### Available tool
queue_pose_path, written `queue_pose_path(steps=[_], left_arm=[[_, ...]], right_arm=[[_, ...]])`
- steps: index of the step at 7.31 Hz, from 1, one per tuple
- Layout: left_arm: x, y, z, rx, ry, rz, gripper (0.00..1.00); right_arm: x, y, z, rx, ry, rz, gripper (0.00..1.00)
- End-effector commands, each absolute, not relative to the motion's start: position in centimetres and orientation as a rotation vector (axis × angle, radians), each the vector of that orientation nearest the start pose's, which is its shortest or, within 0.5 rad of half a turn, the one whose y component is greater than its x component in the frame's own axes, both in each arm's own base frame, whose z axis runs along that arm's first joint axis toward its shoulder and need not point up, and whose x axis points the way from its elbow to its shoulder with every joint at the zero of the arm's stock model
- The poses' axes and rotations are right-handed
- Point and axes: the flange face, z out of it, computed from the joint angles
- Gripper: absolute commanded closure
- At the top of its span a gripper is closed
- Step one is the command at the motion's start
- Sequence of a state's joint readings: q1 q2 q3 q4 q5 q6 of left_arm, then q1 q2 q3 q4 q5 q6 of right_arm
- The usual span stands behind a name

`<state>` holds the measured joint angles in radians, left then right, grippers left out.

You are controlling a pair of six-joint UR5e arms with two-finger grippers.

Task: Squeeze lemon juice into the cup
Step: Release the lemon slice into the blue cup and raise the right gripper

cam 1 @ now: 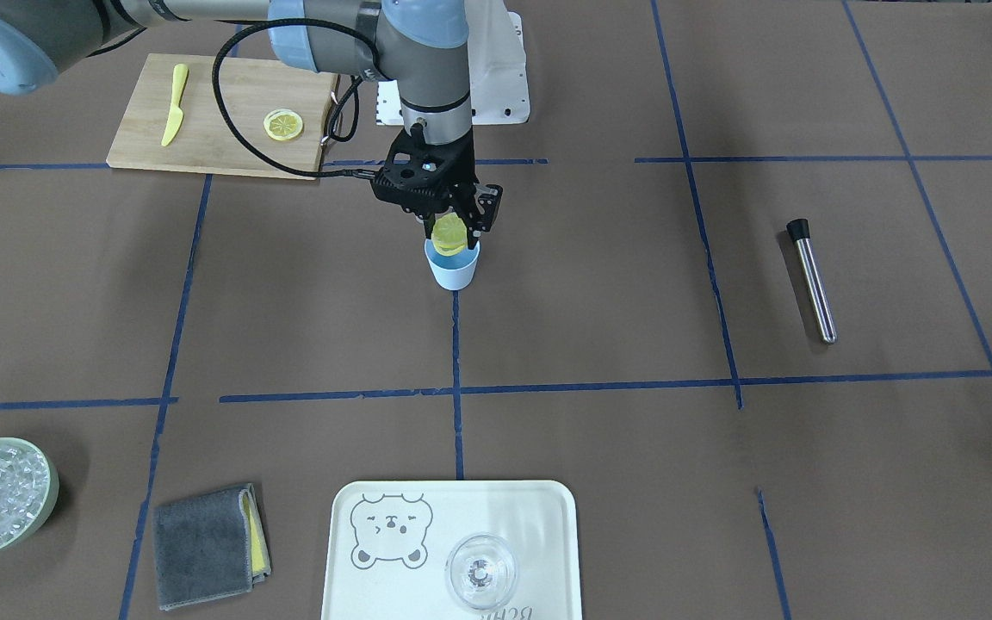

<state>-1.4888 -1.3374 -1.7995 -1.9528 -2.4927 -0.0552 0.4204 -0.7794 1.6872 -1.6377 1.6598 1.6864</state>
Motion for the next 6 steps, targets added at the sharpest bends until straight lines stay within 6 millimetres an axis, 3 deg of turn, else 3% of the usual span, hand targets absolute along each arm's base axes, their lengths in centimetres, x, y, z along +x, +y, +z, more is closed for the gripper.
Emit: queue_pose_path(steps=[1,2,3,4,5,6], left_arm=[[-2.0,-40.7,59.9,0.281,0.933,0.196,0.0],[-2.0,-40.7,60.0,0.277,0.933,0.194,0.0],[-2.0,-40.7,60.3,0.268,0.932,0.183,0.0],[-1.7,-41.4,60.7,0.246,0.929,0.154,0.0],[0.5,-43.8,59.2,0.185,0.952,0.065,0.0],[5.0,-45.2,58.1,0.1,0.969,0.04,0.0]], right_arm=[[-57.6,-39.4,14.6,0.044,-0.845,0.466,0.21],[-57.6,-39.4,14.6,0.044,-0.845,0.466,0.18],[-57.1,-39.2,14.2,0.039,-0.855,0.463,0.08],[-54.9,-39.1,15.7,0.012,-0.863,0.452,0.0],[-49.7,-38.1,17.5,0.025,-0.898,0.393,0.0],[-44.0,-37.5,19.7,0.038,-0.914,0.323,0.0]])
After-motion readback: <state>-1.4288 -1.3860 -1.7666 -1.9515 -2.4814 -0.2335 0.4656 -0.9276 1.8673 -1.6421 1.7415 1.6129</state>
